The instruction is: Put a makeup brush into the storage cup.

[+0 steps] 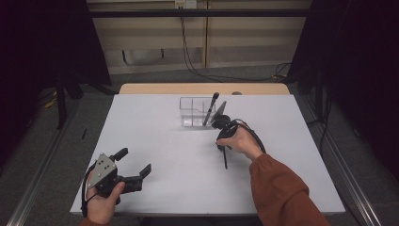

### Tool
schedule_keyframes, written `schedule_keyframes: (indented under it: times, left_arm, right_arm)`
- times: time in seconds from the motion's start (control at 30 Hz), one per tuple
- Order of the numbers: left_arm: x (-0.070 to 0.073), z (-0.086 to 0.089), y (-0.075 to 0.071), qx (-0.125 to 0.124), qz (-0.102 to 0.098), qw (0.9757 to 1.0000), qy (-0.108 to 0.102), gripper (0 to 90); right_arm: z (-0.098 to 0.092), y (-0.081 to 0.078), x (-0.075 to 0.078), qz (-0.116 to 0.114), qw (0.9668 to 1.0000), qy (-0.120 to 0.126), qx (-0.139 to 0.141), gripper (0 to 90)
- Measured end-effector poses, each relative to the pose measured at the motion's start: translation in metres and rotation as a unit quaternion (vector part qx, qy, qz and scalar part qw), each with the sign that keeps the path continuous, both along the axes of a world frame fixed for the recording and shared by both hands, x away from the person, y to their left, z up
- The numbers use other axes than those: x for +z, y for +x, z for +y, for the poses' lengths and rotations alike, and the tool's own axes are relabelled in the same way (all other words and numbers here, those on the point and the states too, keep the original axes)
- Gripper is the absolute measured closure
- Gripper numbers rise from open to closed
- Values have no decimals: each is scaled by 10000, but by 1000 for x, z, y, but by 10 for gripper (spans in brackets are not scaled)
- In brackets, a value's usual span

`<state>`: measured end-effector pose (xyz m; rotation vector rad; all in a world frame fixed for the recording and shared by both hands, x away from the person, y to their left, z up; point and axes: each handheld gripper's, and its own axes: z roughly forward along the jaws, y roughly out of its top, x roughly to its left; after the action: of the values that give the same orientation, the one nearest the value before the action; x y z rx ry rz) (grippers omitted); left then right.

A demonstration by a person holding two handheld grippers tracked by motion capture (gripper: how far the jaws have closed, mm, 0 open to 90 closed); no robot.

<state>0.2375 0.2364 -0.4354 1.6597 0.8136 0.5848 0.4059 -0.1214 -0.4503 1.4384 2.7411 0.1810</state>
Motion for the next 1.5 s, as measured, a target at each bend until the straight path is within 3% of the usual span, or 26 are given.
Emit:
schedule_keyframes:
  times: [0.5,1.07,1.3,1.5]
  left_arm:
    - [0,0,0,-24,0,10000,4,22]
    - [0,1,1,27,20,10000,-6,21]
    - [-1,0,1,48,40,10000,-4,21]
    - [-1,1,1,71,55,10000,-9,21]
  right_arm:
    - [-5,4,0,145,9997,95,-145,859]
    - [-8,-1,2,5,9998,167,-107,865]
    - [-14,-6,7,-142,9992,368,-75,864]
    - [-24,-11,18,-377,9958,824,-152,864]
